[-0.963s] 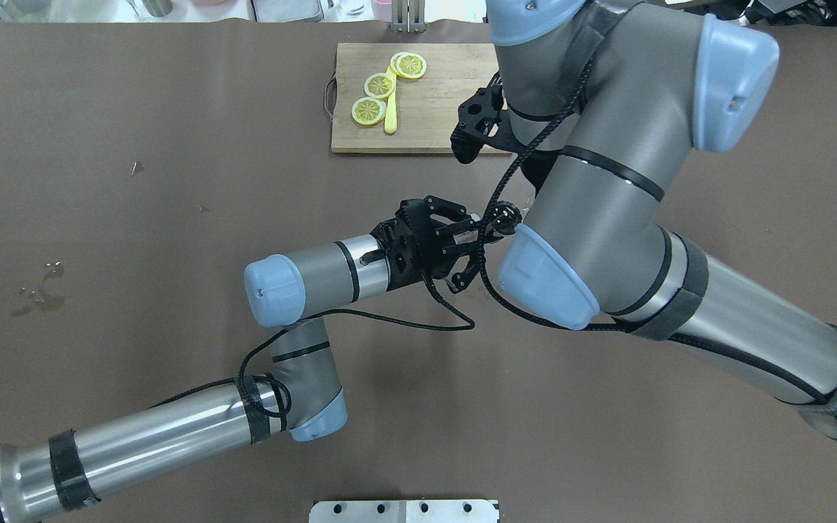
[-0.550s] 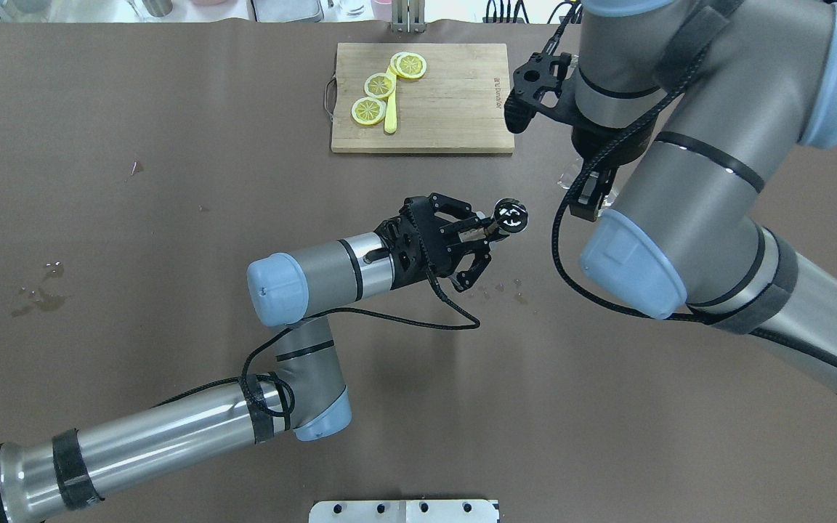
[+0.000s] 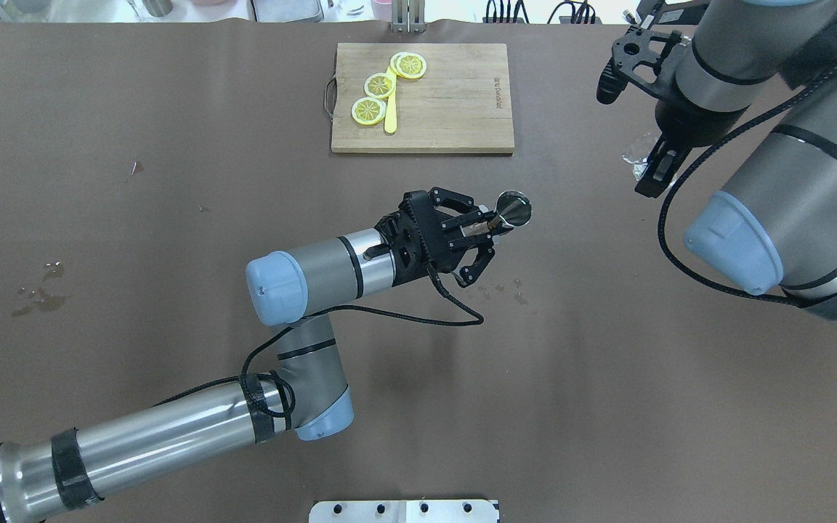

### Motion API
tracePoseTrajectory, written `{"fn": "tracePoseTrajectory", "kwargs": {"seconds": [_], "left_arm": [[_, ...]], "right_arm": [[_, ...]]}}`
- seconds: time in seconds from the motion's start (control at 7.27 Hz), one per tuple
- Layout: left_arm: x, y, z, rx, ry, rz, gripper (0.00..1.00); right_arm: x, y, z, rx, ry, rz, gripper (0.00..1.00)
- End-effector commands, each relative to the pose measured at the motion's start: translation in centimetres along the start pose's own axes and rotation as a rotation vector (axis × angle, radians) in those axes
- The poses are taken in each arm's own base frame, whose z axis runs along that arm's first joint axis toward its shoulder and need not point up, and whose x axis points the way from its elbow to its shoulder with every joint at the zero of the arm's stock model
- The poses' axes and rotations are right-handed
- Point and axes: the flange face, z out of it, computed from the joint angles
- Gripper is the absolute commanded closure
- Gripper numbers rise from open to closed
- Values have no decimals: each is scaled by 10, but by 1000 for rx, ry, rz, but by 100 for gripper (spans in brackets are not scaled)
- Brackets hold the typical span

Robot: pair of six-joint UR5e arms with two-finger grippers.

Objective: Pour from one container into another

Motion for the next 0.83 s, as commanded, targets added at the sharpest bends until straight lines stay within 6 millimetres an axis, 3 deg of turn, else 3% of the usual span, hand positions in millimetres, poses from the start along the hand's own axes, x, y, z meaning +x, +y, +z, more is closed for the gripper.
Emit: {"fn": "tracePoseTrajectory", "kwargs": {"seconds": [0.0, 0.28, 0.69], "left_arm": [[-3, -9, -4, 19, -16, -2, 100], [-8, -19, -10, 46, -44, -2, 100], [-16, -12, -46, 63, -88, -29, 100]], "right_arm": [[29, 31, 5, 51, 22, 34, 100], [53, 70, 21, 96, 7, 78, 100], [95, 123, 31, 132, -25, 237, 100]]}}
